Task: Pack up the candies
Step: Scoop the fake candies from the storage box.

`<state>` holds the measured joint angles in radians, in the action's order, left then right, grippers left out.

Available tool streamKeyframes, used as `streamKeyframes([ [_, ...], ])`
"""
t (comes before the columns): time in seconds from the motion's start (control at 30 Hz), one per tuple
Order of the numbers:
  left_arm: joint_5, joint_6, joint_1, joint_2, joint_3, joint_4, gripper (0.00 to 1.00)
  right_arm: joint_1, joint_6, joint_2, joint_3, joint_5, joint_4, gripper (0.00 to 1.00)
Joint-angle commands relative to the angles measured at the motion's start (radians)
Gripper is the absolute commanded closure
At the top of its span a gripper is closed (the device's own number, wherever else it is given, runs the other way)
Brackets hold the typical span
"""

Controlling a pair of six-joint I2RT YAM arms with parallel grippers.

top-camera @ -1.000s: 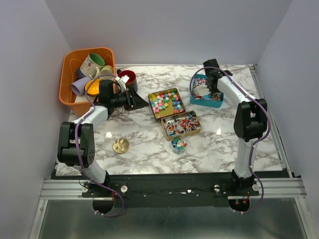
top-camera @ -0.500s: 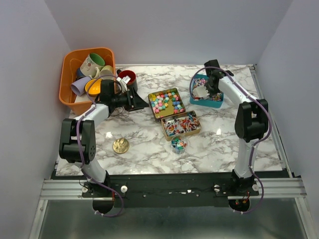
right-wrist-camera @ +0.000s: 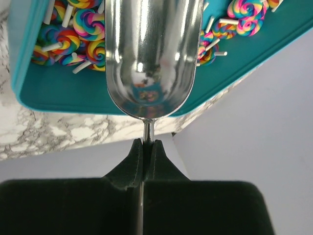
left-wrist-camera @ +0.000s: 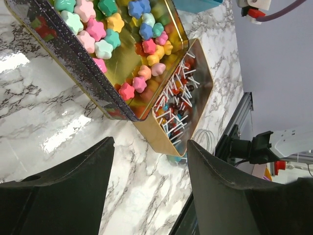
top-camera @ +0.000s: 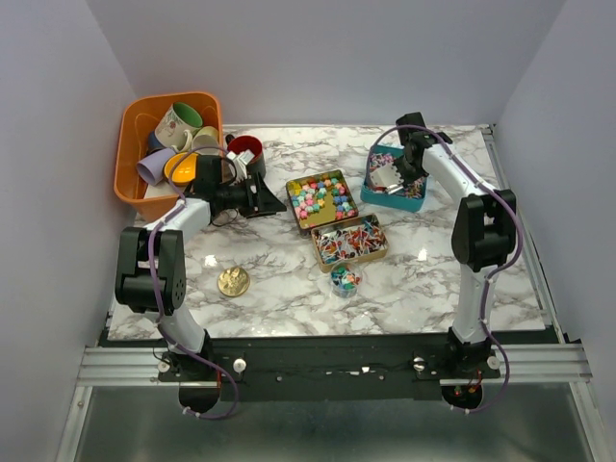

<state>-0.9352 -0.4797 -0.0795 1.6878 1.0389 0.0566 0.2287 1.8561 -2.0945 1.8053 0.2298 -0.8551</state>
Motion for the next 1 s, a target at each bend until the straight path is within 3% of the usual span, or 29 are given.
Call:
streamKeyframes([
  [0.0,0.032,0.073,0.006,0.007,0.016,0.072,0.31,0.027,0.042,-0.084,0.0,-0.224,-0.217,0.99],
  [0.23,0.042,0.108,0.007,0.013,0.027,0.117,0.31,0.027,-0.018,-0.16,0.103,-0.32,-0.305,0.99],
  [0.47,0.067,0.136,0.007,0.041,0.041,0.138,0.31,0.027,-0.017,-0.177,0.131,-0.359,-0.256,0.99],
  [0.57,0.119,0.147,0.003,0.084,0.047,0.157,0.39,0.034,-0.002,-0.182,0.127,-0.357,-0.257,0.99],
  [0.73,0.249,0.208,-0.045,0.142,0.095,0.209,0.7,0.044,-0.034,-0.199,0.149,-0.359,-0.266,0.99],
  [0.97,0.331,0.201,-0.161,0.217,0.124,0.17,0.84,0.081,-0.145,-0.213,0.186,-0.38,-0.26,0.99],
])
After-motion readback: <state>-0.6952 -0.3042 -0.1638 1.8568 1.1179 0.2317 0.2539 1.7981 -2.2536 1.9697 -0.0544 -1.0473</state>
